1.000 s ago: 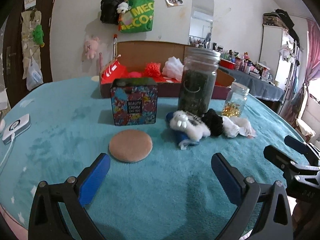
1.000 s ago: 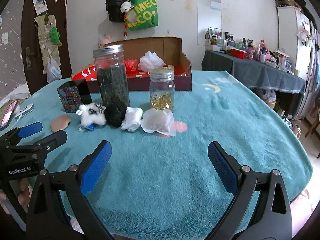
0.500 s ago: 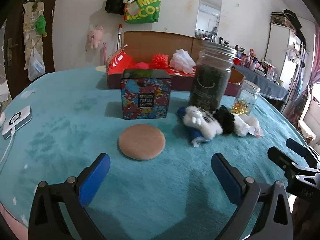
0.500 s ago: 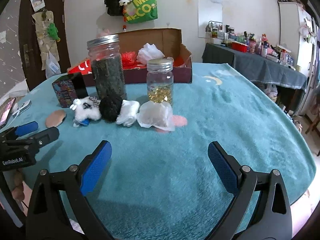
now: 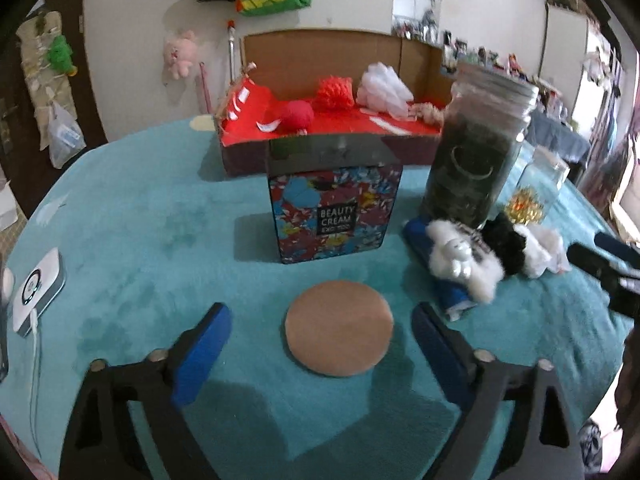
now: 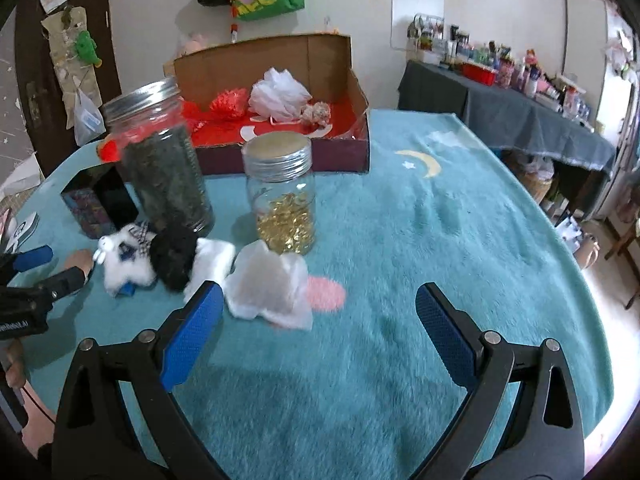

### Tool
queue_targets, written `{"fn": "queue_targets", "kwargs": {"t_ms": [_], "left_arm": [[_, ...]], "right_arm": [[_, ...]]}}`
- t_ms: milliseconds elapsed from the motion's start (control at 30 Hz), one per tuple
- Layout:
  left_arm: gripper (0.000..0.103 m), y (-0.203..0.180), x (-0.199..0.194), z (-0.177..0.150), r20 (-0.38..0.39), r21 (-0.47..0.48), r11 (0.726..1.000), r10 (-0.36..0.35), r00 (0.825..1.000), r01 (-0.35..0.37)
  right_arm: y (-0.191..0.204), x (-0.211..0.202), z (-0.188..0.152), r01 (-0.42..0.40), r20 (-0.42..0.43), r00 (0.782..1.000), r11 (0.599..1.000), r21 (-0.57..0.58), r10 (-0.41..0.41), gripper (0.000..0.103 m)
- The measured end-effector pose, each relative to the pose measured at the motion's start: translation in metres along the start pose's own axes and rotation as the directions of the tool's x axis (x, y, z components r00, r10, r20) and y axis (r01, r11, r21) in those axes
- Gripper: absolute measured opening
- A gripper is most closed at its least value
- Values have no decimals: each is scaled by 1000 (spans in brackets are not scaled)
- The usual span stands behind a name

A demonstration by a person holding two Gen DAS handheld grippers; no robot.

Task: Organize soft objects
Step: 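Grasp the white mesh pouch with the right tool while the left tool grasps the beige round sponge, then carry the white pouch with the right tool while the left tool carries the beige sponge into the box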

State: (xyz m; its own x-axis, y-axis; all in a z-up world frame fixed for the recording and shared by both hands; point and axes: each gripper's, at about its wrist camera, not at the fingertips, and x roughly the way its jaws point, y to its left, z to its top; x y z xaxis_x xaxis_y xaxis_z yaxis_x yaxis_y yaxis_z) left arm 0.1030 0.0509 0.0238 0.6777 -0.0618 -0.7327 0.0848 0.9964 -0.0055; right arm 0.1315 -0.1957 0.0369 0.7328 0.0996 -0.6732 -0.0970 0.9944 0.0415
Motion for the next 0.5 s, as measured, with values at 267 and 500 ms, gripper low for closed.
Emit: {"fn": "queue_targets", "kwargs": {"t_ms": [267, 500], "left_arm": [[47, -2, 2, -4, 4, 51, 996, -77, 997, 76], [25, -11, -14, 3, 27, 58, 984, -167, 986, 166]], "right_arm": [[8, 26, 3, -98, -102, 990, 994, -45, 93, 49], [10, 16, 3, -239, -95, 967, 971, -24, 235, 12]]}}
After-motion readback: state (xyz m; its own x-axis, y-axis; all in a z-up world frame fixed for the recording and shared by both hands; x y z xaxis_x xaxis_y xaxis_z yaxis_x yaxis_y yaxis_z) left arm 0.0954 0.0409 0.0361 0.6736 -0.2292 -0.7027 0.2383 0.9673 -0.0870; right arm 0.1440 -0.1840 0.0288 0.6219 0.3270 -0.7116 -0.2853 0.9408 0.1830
